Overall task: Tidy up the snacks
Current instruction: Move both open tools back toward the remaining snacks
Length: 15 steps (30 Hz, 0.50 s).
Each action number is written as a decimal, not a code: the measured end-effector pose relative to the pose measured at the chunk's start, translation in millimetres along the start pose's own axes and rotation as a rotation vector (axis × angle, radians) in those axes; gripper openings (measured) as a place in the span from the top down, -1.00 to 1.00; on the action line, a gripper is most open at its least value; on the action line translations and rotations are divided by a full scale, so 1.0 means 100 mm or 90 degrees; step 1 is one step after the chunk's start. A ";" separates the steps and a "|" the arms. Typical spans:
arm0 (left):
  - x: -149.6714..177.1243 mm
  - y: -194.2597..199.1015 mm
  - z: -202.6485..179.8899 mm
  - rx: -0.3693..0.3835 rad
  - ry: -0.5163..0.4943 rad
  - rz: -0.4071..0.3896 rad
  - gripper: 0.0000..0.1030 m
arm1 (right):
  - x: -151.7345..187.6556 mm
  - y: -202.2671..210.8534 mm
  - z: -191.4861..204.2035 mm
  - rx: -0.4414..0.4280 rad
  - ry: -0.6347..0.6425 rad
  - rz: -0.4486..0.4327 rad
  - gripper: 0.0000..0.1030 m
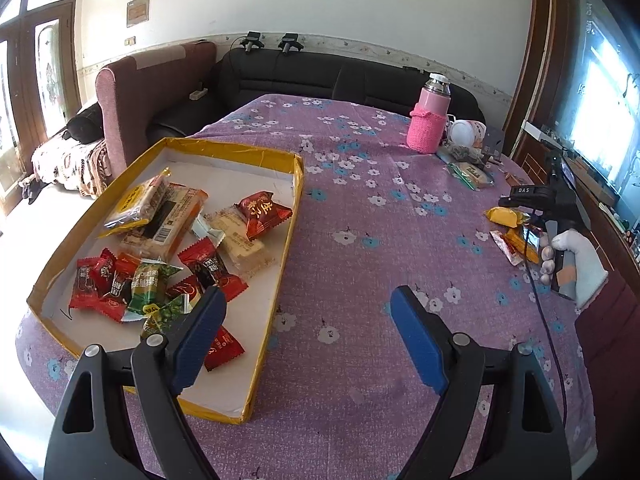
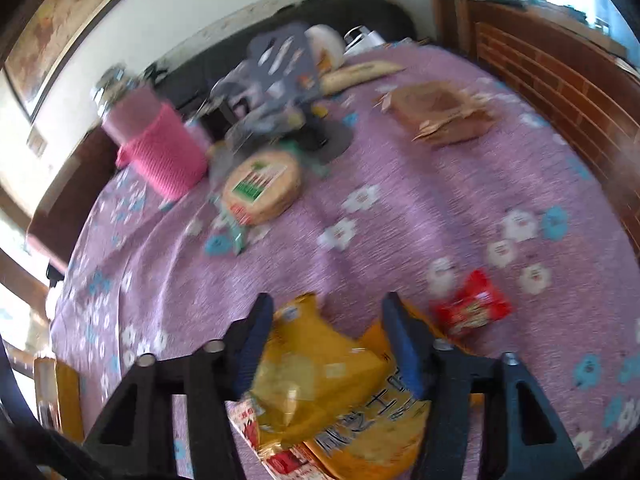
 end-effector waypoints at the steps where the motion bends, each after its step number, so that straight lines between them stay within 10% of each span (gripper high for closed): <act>1: 0.01 -0.03 0.00 0.003 0.002 0.004 -0.65 | 0.07 0.02 0.14 -0.024 0.032 0.006 -0.03; 8: 0.06 -0.11 -0.10 0.024 -0.002 0.022 -0.65 | 0.88 0.27 1.06 -0.117 0.267 0.059 0.19; 15: 0.06 -0.05 -0.11 0.042 0.002 0.019 -0.65 | 1.37 1.09 1.36 -0.345 0.319 0.071 0.19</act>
Point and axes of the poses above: each gripper's, at about its wrist camera, not at the fingertips, and y roughly against the way its jaws point, z to its left, x to its underside, the point moved 8 cm from there along -y, roughly the way its jaws point, and after that the axes turned 8 degrees about x, right-handed, at the moved point
